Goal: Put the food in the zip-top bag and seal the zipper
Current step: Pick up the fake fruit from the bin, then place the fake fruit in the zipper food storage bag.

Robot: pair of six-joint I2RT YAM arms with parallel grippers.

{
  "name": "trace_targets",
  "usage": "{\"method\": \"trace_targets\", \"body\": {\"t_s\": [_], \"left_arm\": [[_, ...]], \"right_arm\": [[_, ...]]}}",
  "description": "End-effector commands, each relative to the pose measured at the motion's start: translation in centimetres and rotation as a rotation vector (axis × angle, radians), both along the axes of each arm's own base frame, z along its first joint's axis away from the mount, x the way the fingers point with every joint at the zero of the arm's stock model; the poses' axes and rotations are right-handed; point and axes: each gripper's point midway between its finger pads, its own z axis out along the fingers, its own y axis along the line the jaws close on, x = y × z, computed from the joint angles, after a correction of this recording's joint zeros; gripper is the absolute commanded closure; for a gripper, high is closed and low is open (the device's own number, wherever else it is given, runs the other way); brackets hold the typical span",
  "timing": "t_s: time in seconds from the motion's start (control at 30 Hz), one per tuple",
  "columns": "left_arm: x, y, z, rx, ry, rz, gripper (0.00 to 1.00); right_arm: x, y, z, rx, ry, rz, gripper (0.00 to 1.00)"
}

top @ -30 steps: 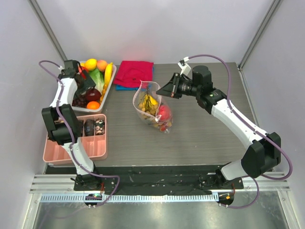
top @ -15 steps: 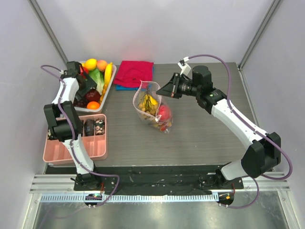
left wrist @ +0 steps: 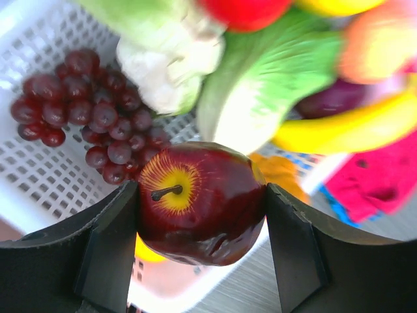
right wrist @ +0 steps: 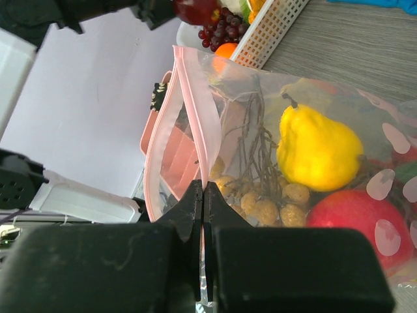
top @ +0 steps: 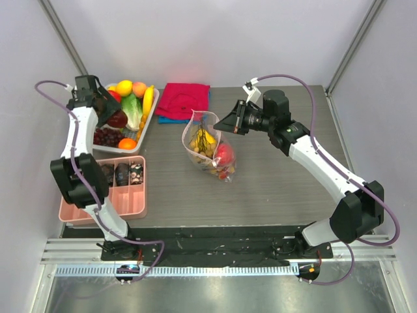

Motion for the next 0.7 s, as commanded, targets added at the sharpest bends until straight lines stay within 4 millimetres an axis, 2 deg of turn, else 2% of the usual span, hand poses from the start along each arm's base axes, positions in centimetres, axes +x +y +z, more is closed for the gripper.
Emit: {"method": "trace_targets", "body": {"t_s": [0.0, 0.07, 0.1, 0.13, 0.17, 0.2, 0.23, 0.3, 0.33, 0.4, 0.5, 0.6, 0.67], "left_arm": [[-0.1, -0.8, 9.9, 0.056, -0.250, -0.074, 0.53], [-0.3, -4.1, 12.3, 0.050, -0.300, -0.204, 0.53], [-0.9, -5.7, 14.7, 0.067, -0.351, -0.257, 0.53], [-1.4, -8.6, 16.1, 0.084, -0.383, -0.338, 0.53], [-1.9, -10.1, 17.3, 0.124, -0.411, -0.397, 0.53], [-3.1, -11.4, 19.5, 0.159, -0.470, -0.438, 0.53], [-4.0, -15.4, 20.4, 0.167, -0.503, -0.536, 0.54], [-5.9, -18.2, 22.0, 0.207, -0.563, -0.636, 0.54], [-6.8, -21.0, 22.4, 0.200, -0.586, -0.707, 0.54], [-7.9, -23.3, 22.3, 0.189, -0.587, -0.784, 0.55], [-10.0, -28.2, 20.5, 0.142, -0.543, -0.923, 0.55], [-11.8, -31.3, 19.7, 0.195, -0.522, -1.016, 0.54], [-12.5, -32.5, 19.2, 0.231, -0.521, -1.054, 0.54]], "right_arm": [[0.0, 0.1, 1.0, 0.011, -0.066, 0.009, 0.99], [0.0, 0.2, 0.9, 0.009, -0.064, 0.010, 0.99], [0.0, 0.2, 0.9, 0.010, -0.065, 0.012, 0.99], [0.0, 0.2, 0.9, 0.009, -0.067, 0.011, 0.99], [0.0, 0.2, 0.9, 0.010, -0.063, 0.012, 0.99], [0.0, 0.2, 1.0, 0.013, -0.064, 0.011, 0.99], [0.0, 0.2, 1.0, 0.013, -0.064, 0.011, 0.99], [-0.1, 0.1, 1.0, 0.015, -0.060, 0.010, 0.99], [-0.2, 0.1, 1.2, 0.016, -0.065, 0.010, 0.99], [-0.2, 0.1, 1.1, 0.014, -0.063, 0.009, 0.99], [-0.1, 0.0, 0.9, 0.012, -0.054, 0.002, 0.99], [-0.1, 0.0, 0.8, 0.013, -0.042, -0.004, 0.99], [0.1, -0.1, 0.9, 0.015, -0.044, -0.011, 0.99]]}}
